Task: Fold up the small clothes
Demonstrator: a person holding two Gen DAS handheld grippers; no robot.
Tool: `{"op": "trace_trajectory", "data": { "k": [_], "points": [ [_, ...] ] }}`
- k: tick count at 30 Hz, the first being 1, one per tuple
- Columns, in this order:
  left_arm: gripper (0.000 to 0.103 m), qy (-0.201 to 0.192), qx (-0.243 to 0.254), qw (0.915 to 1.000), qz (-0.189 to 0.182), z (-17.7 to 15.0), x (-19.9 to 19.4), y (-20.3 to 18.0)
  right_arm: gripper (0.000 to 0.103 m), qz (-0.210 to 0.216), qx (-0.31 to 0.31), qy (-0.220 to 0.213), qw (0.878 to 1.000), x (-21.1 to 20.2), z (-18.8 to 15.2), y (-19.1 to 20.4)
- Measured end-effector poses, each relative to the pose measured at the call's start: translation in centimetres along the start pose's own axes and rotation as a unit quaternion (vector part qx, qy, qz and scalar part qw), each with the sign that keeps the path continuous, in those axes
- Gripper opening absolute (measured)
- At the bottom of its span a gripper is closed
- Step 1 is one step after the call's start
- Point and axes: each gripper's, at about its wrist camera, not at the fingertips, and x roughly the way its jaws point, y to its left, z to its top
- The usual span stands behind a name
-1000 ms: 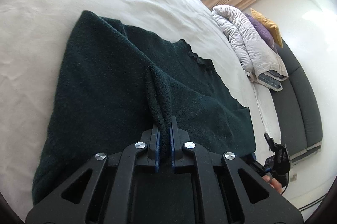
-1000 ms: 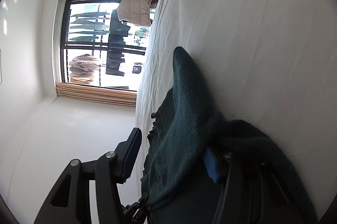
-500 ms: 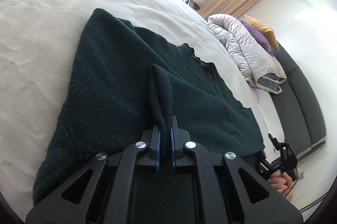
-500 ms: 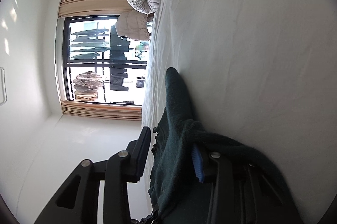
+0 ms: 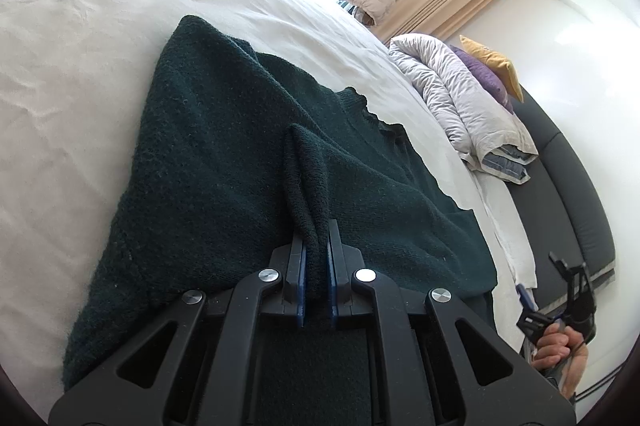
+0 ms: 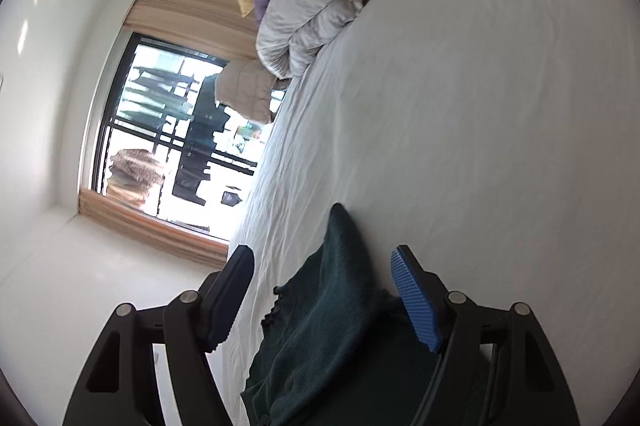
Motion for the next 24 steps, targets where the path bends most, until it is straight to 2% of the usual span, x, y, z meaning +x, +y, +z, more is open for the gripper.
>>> {"op": "trace_trajectory", "data": {
  "k": [5,9,12,13,14,15,16,17,18,19,22,24],
  "points": [
    [0.009,-0.002,-0.002,1.0000,-0.005,0.0,-0.2,0.2,0.075,0.046,-0.029,0.094,0.994,5.9,-2.0,3.8],
    [0.009,-0.004,0.000,1.0000,-0.005,-0.1,-0.4,0.4,0.074,0.057,-0.054,0.132,0.988,9.9,-2.6,4.5],
    [0.009,-0.005,0.002,1.0000,-0.005,-0.1,-0.3,0.4,0.069,0.009,-0.028,0.152,0.988,13.0,-2.0,1.8],
    [0.010,-0.006,0.002,1.0000,-0.006,-0.2,-0.3,0.4,0.066,-0.004,-0.021,0.159,0.987,13.8,-1.9,0.4],
    [0.010,-0.006,0.002,1.0000,-0.006,-0.2,-0.3,0.4,0.049,-0.022,-0.023,0.161,0.986,14.3,-1.7,-0.5],
    [0.010,-0.006,0.003,1.0000,-0.006,-0.2,-0.3,0.4,0.027,-0.041,-0.028,0.163,0.985,14.7,-1.6,-1.3],
    [0.010,-0.007,0.004,1.0000,-0.005,-0.2,-0.3,0.3,0.018,-0.045,-0.029,0.162,0.985,14.7,-1.3,-2.1],
    [0.010,-0.007,0.005,1.0000,-0.004,-0.2,-0.3,0.3,0.004,-0.042,-0.024,0.159,0.986,14.7,-0.9,-2.8],
    [0.010,-0.007,0.005,1.0000,-0.004,-0.2,-0.3,0.2,0.000,-0.038,-0.017,0.153,0.987,14.6,-0.5,-3.4],
    [0.010,-0.007,0.006,1.0000,-0.004,-0.2,-0.2,0.2,0.000,-0.032,-0.016,0.146,0.989,14.3,-0.1,-3.7],
    [0.010,-0.007,0.005,1.0000,-0.004,-0.2,-0.3,0.2,0.000,-0.067,-0.040,0.114,0.990,13.6,1.4,-4.2],
    [0.010,-0.007,0.006,1.0000,-0.004,-0.2,-0.2,0.2,0.000,-0.065,-0.013,0.111,0.992,13.1,2.1,-5.1]
  ]
}}
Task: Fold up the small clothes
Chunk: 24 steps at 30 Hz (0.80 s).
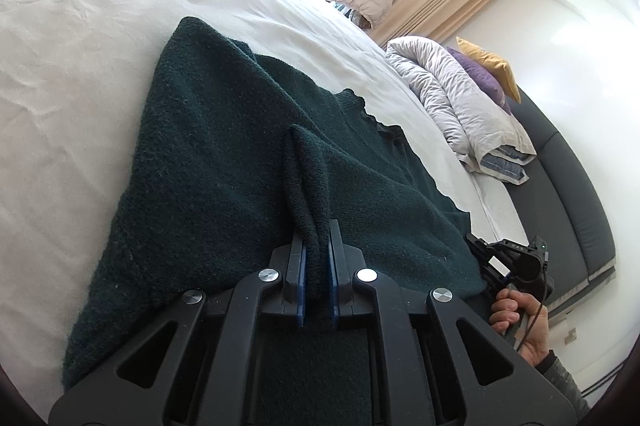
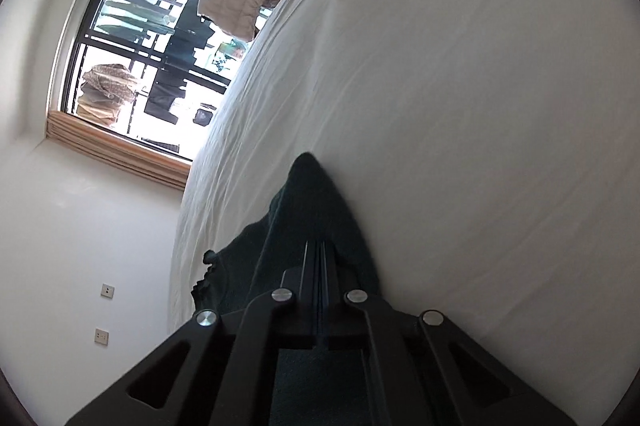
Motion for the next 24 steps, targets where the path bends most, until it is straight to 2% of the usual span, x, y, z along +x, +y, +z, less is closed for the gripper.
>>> {"op": "trace_trajectory", "data": {
  "k": [1,2,3,4,5,6,11,14,15,17,21,22,24],
  "points": [
    [0.010,0.000,-0.001,1.0000,-0.001,0.0,0.0,0.1,0.000,-0.006,0.000,-0.004,1.000,-0.6,-0.1,0.1],
    [0.010,0.000,-0.001,1.0000,-0.002,0.0,0.0,0.1,0.006,-0.017,-0.018,-0.011,1.000,-1.3,-0.5,1.0],
    [0.010,-0.001,-0.002,1.0000,-0.002,0.0,0.0,0.1,0.023,-0.020,-0.041,-0.018,0.999,-1.8,-1.2,2.2],
    [0.010,-0.001,-0.002,1.0000,-0.004,0.0,0.0,0.1,0.034,-0.009,-0.059,-0.021,0.998,-2.2,-2.1,3.6],
    [0.010,-0.002,-0.003,1.0000,-0.005,0.0,0.0,0.1,0.050,0.012,-0.071,-0.016,0.997,-2.2,-3.3,4.9],
    [0.010,-0.001,-0.003,1.0000,-0.004,0.1,0.0,0.1,0.054,0.035,-0.089,0.001,0.995,-1.8,-4.5,6.4],
    [0.010,0.000,-0.006,1.0000,-0.006,0.2,0.0,0.2,0.054,0.065,-0.162,0.098,0.980,3.3,-10.4,12.7],
    [0.010,0.006,-0.013,0.9999,-0.010,0.5,-0.2,0.3,0.053,0.039,-0.198,0.135,0.970,5.7,-12.8,13.2],
    [0.010,0.009,-0.016,0.9998,-0.009,0.7,-0.4,0.3,0.050,0.027,-0.215,0.134,0.967,6.2,-13.2,13.1],
    [0.011,0.008,-0.015,0.9998,0.005,1.0,-1.2,0.0,0.048,0.036,-0.232,0.118,0.965,5.9,-13.4,12.4],
    [0.012,-0.033,0.001,0.9970,0.071,1.7,-4.0,-1.2,0.048,0.029,-0.241,0.113,0.964,5.9,-13.5,12.5],
    [0.012,-0.046,0.005,0.9961,0.075,2.1,-4.7,-1.7,0.048,0.022,-0.244,0.111,0.963,5.8,-13.7,12.9],
    [0.012,-0.062,0.039,0.9952,0.065,2.8,-5.4,-3.7,0.057,0.027,-0.245,0.107,0.963,5.4,-13.9,13.6]
  ]
}}
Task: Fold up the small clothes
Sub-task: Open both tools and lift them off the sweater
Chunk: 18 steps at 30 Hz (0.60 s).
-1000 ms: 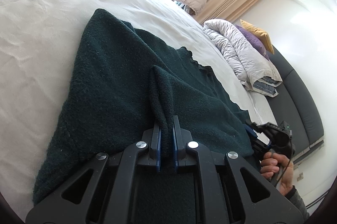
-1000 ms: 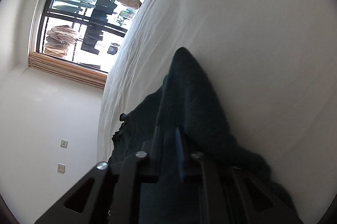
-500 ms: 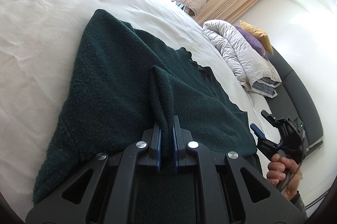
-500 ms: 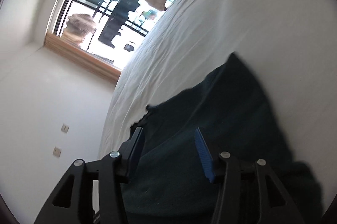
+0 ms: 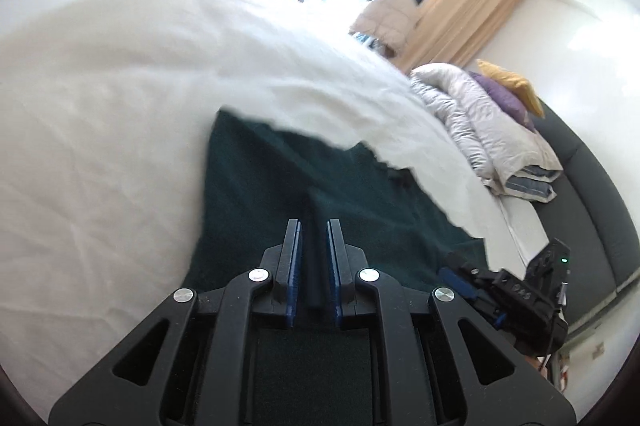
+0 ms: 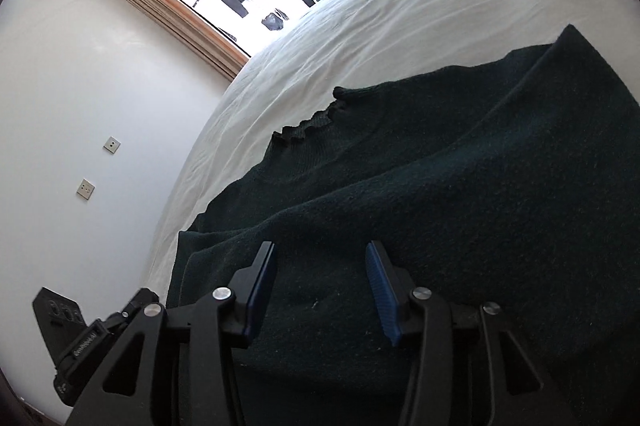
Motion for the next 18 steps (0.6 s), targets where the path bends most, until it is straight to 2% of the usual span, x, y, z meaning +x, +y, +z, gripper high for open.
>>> {"op": "trace_trajectory", "data": {
  "k": [2,4,5,6,7,9,10,13,15,16,17,18],
  "points": [
    [0.012,0.010,0.057,0.9983,-0.002,0.2,0.9,-2.5,0.058,0.018,-0.005,-0.007,1.000,-0.2,0.1,0.6],
    [0.012,0.047,0.086,0.9952,0.005,-0.4,3.4,-3.7,0.060,0.010,-0.014,0.003,1.000,0.3,0.1,0.8],
    [0.012,0.065,0.089,0.9937,0.021,-0.9,4.6,-3.5,0.060,0.000,-0.014,0.010,1.000,0.5,0.1,0.3],
    [0.012,0.084,0.088,0.9917,0.041,-1.5,6.0,-3.1,0.057,0.000,-0.011,0.014,1.000,0.7,0.2,-0.3],
    [0.012,0.093,0.082,0.9916,0.038,-2.2,7.0,-2.3,0.053,0.009,-0.010,0.016,1.000,0.5,0.2,-1.0],
    [0.012,0.078,0.057,0.9953,0.005,-2.4,7.1,-1.0,0.032,0.010,-0.005,0.023,1.000,-0.2,0.5,-2.4],
    [0.012,0.083,0.049,0.9953,-0.002,-2.1,7.2,-0.8,0.031,0.008,-0.003,0.018,1.000,-0.9,0.5,-2.9],
    [0.012,0.087,0.067,0.9939,0.004,-2.2,7.2,-1.1,0.032,-0.027,0.009,-0.014,0.999,-3.8,0.5,-5.0],
    [0.012,0.085,0.076,0.9934,0.011,-2.3,6.7,-1.5,0.033,-0.032,0.042,-0.036,0.998,-6.1,0.1,-7.1],
    [0.012,0.084,0.081,0.9930,0.019,-2.6,6.3,-1.5,0.033,-0.049,0.060,-0.044,0.996,-7.2,-0.2,-8.0],
    [0.012,0.082,0.086,0.9925,0.028,-2.7,5.9,-1.6,0.039,-0.070,0.078,-0.051,0.993,-8.4,-0.7,-8.7],
    [0.012,0.080,0.091,0.9919,0.039,-2.8,5.3,-1.8,0.041,-0.065,0.086,-0.059,0.992,-9.3,-1.1,-8.9]
  ]
}}
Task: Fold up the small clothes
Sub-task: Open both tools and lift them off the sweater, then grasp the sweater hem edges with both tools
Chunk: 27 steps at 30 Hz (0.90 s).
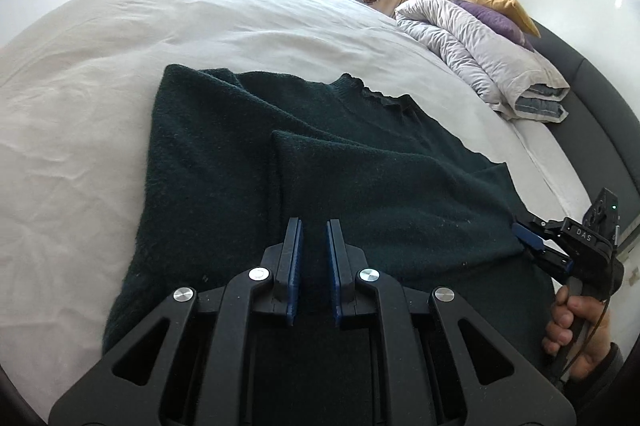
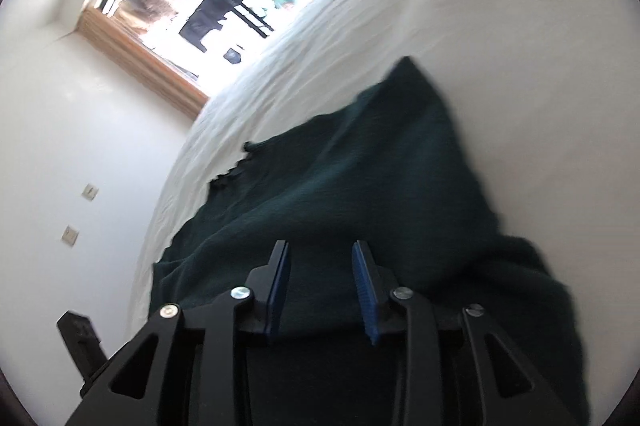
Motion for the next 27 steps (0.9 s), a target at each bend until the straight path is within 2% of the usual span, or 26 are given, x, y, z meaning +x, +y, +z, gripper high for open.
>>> {"op": "trace_trajectory", "data": {
  "k": [1,3,4,7,9,12,16,18,21,22,23,25,27],
  "points": [
    [0.012,-0.003,0.005,0.9999,0.015,-0.5,-1.3,-0.1,0.045,0.011,0.003,-0.009,1.000,-1.0,-0.4,0.0],
    [0.012,-0.010,0.016,0.9995,0.023,-1.5,-3.5,-0.3,0.071,0.030,-0.013,-0.020,0.999,-2.1,-1.3,0.9],
    [0.012,-0.010,0.018,0.9994,0.029,-2.0,-4.4,-0.3,0.075,0.033,-0.025,-0.018,0.999,-2.0,-1.7,1.5],
    [0.012,0.000,0.016,0.9992,0.038,-4.0,-6.8,0.0,0.091,-0.002,-0.054,0.039,0.998,0.3,-2.8,2.3],
    [0.012,0.012,0.018,0.9986,0.048,-5.3,-8.0,0.4,0.089,-0.018,-0.096,0.039,0.994,0.4,-3.5,2.5],
    [0.012,0.014,0.021,0.9981,0.056,-7.5,-10.8,1.5,0.087,-0.035,-0.078,0.046,0.995,-2.3,-3.8,2.2],
    [0.012,0.000,0.062,0.9958,0.067,-10.4,-15.2,3.0,0.087,-0.030,-0.116,-0.007,0.993,-9.5,-5.2,1.5],
    [0.012,-0.009,0.101,0.9918,0.078,-11.9,-17.3,3.4,0.087,-0.029,-0.134,-0.030,0.990,-13.3,-6.2,1.0],
    [0.018,-0.022,0.184,0.9781,0.094,-14.4,-19.9,3.3,0.087,-0.044,-0.143,-0.059,0.987,-17.8,-7.6,-0.3],
    [0.027,-0.026,0.223,0.9697,0.097,-15.5,-20.8,3.1,0.087,-0.053,-0.142,-0.066,0.986,-19.0,-7.8,-0.6],
    [0.049,-0.027,0.254,0.9616,0.102,-16.5,-21.4,2.8,0.087,-0.062,-0.136,-0.073,0.986,-20.0,-8.2,-0.9],
    [0.076,-0.040,0.315,0.9423,0.105,-18.8,-23.0,2.2,0.087,-0.065,-0.111,-0.085,0.988,-21.5,-8.7,-1.9],
    [0.080,-0.058,0.375,0.9196,0.102,-21.4,-24.6,1.5,0.087,-0.062,-0.086,-0.094,0.990,-22.7,-9.3,-2.9]
  ]
}}
